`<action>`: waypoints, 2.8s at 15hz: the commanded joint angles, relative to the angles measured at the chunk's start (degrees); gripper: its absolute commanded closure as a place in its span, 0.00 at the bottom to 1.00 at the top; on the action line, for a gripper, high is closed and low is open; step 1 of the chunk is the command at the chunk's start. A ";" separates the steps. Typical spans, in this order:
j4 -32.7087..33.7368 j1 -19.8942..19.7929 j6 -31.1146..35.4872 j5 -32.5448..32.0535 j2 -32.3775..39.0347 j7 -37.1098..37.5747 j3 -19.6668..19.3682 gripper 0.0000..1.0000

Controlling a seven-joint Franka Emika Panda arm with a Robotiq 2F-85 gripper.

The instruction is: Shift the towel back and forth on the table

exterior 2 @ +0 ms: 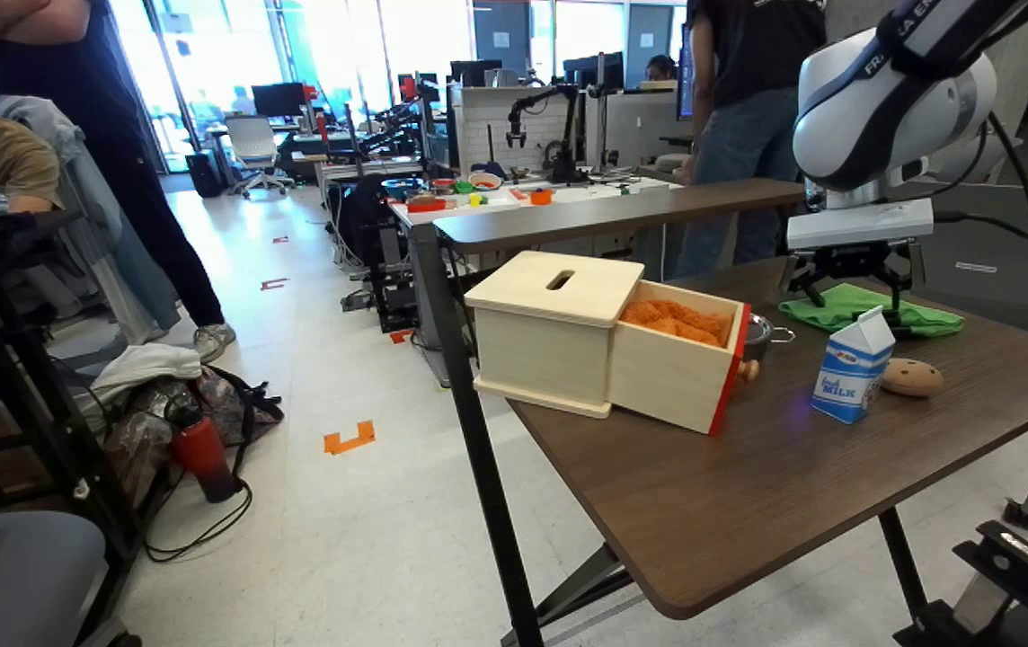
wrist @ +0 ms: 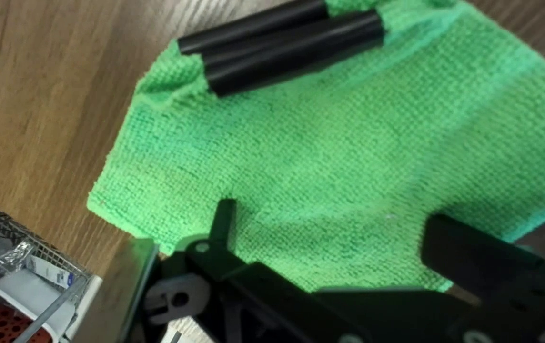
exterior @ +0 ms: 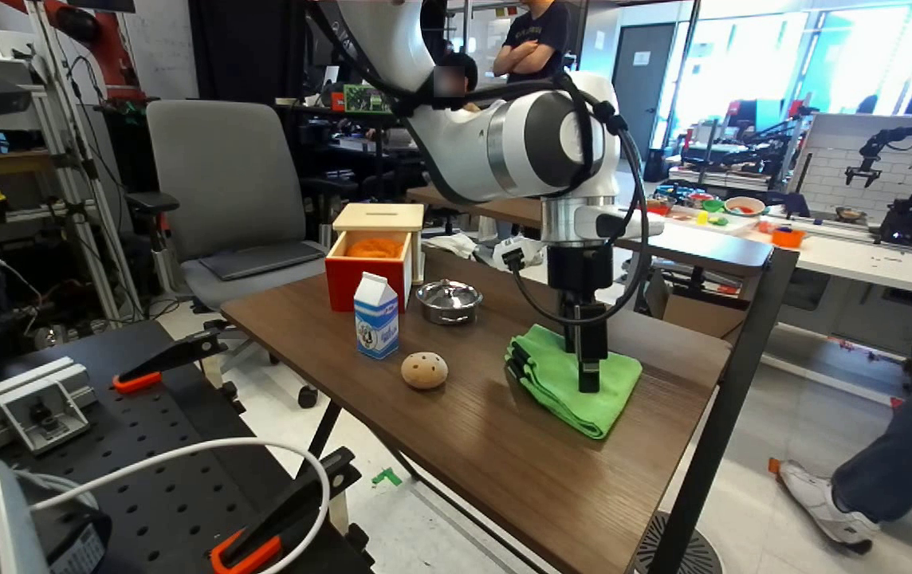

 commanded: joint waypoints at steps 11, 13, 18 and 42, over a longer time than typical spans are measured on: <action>-5.89 -3.55 4.04 0.25 -2.83 -5.67 2.42 0.00; -10.81 -4.09 6.94 0.43 -5.36 -8.79 2.58 0.00; -25.55 -4.57 14.78 0.19 -12.62 -17.56 1.93 0.00; -7.63 -1.98 4.18 3.83 -3.84 -6.00 0.76 0.00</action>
